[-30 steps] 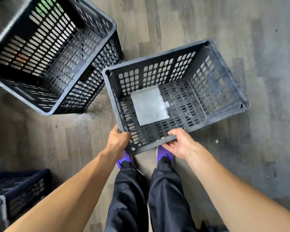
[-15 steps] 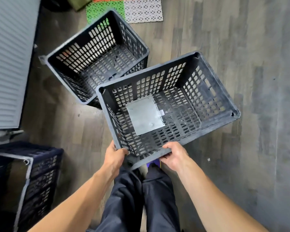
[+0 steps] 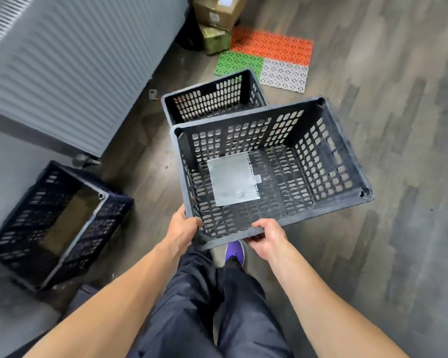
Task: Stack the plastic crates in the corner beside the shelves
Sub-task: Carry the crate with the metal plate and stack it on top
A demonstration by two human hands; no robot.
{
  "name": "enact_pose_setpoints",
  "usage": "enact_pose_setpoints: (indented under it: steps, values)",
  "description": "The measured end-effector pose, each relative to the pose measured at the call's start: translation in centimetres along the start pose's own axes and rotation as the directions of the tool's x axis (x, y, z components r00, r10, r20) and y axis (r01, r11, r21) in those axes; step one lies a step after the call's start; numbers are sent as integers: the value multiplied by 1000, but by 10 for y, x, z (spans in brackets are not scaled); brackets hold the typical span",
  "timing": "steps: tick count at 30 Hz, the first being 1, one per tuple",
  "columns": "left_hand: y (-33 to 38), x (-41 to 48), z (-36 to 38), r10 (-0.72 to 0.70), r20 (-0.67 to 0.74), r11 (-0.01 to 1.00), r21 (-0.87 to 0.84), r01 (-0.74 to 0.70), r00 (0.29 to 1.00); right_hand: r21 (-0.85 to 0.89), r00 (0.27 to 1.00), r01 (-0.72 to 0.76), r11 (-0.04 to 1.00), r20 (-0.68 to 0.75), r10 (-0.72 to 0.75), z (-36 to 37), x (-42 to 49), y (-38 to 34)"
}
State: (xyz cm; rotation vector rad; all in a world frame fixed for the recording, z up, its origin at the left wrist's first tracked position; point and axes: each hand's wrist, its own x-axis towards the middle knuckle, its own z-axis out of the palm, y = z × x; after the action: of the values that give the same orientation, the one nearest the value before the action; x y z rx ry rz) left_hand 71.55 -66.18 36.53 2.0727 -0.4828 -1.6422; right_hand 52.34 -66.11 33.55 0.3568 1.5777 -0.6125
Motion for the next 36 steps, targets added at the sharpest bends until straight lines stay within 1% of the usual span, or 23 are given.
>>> enact_pose_setpoints:
  steps: [6,10,12,18,23,27,32,36]
  values:
    - [3,-37,-47,2,-111,993,-118,-16,994,-165,999,29,986,48,-21,38,-47,5]
    - [-1,-53,-79,19,-167,981,-186,-50,986,-288,994,79,954,96,-53,67,-62,12]
    - [-6,-61,-96,-1,-202,970,-240,-48,979,-354,991,99,930,118,-61,83,-70,19]
    - [-28,-81,-153,-53,-305,934,-352,-61,951,-522,978,163,837,197,-68,136,-95,55]
    - [-54,-100,-209,-111,-332,896,-441,-50,937,-614,963,210,761,265,-52,173,-115,97]
    - [-77,-106,-258,-137,-335,867,-496,-51,932,-665,946,266,698,320,-54,206,-127,133]
    - [-100,-110,-318,-158,-352,835,-546,-65,923,-738,922,340,583,383,-53,249,-136,173]
    - [-119,-108,-358,-182,-400,830,-553,-78,898,-760,906,379,528,422,-43,282,-135,197]
